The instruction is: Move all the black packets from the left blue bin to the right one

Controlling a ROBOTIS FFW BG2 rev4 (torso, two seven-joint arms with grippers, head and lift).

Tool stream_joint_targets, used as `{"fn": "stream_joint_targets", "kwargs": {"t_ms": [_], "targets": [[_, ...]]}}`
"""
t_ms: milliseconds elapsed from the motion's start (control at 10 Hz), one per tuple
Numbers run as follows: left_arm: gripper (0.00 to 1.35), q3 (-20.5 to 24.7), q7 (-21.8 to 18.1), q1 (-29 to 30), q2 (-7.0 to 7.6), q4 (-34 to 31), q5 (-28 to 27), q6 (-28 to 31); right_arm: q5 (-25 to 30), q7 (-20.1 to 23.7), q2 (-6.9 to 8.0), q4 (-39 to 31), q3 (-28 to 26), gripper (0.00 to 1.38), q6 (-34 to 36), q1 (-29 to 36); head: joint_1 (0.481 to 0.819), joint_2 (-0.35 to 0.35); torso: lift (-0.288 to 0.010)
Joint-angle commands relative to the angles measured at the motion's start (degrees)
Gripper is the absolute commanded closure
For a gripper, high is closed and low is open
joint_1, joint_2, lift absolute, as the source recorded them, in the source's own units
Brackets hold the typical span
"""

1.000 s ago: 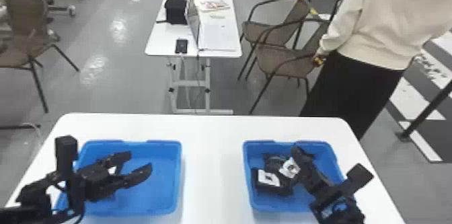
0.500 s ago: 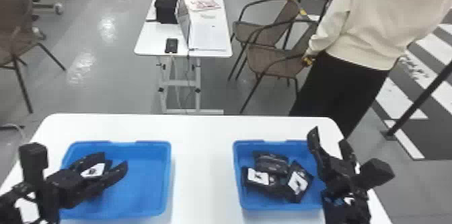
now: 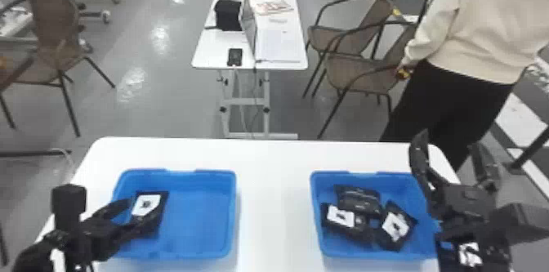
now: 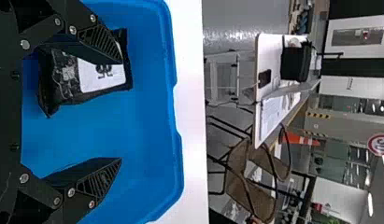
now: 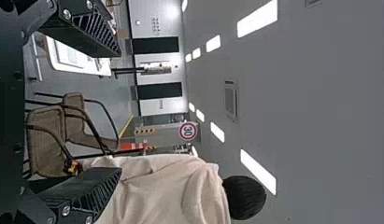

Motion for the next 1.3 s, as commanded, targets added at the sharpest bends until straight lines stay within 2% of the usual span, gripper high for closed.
{"fn": "stream_joint_targets", "kwargs": {"t_ms": [0, 200, 400, 500, 800, 900, 1100, 1200], "targets": [[0.32, 0.0, 2.4, 0.1, -0.15, 0.3, -0.7, 2.0, -3.2, 0.6, 0.15, -0.5, 2.3, 0.16, 0.0, 1.1, 0.695, -0.027, 0.0], [0.32, -1.7, 8.2, -0.7, 0.26, 1.4, -0.6, 5.9, -7.0, 0.7, 0.15, -0.5, 4.9, 0.17, 0.0, 1.0, 0.695, 0.009, 0.0], [0.32, -3.9, 9.4, -4.6, 2.64, 9.5, 2.1, 5.2, -9.9, 1.4, -0.43, 0.1, 6.0, 0.17, 0.0, 0.5, 0.695, 0.033, 0.0], [0.32, -5.0, 10.1, -6.2, 3.16, 12.3, 2.6, 5.1, -10.4, 2.1, -0.43, 0.3, 6.0, 0.17, 0.0, 0.2, 0.695, 0.032, 0.0], [0.33, -5.3, 11.9, -10.2, 3.52, 19.8, 1.8, 5.0, -12.2, 3.5, -0.43, 1.0, 6.3, 0.17, 0.0, 0.0, 0.695, 0.03, 0.0], [0.38, -5.9, 12.4, -11.6, 4.13, 21.8, 1.6, 6.4, -12.9, 3.7, -0.43, 1.2, 6.3, 0.17, 0.0, 0.0, 0.695, 0.029, 0.0], [0.94, -6.8, 14.7, -12.6, 4.66, 22.3, 1.0, 9.2, -13.7, 4.3, -0.43, 1.6, 6.3, 0.17, 0.1, -0.1, 0.695, 0.031, 0.0], [1.13, -6.9, 15.0, -12.9, 4.83, 22.3, 1.0, 9.0, -13.8, 4.5, -0.43, 1.6, 6.3, 0.18, 0.2, -0.1, 0.695, 0.034, 0.0]]}}
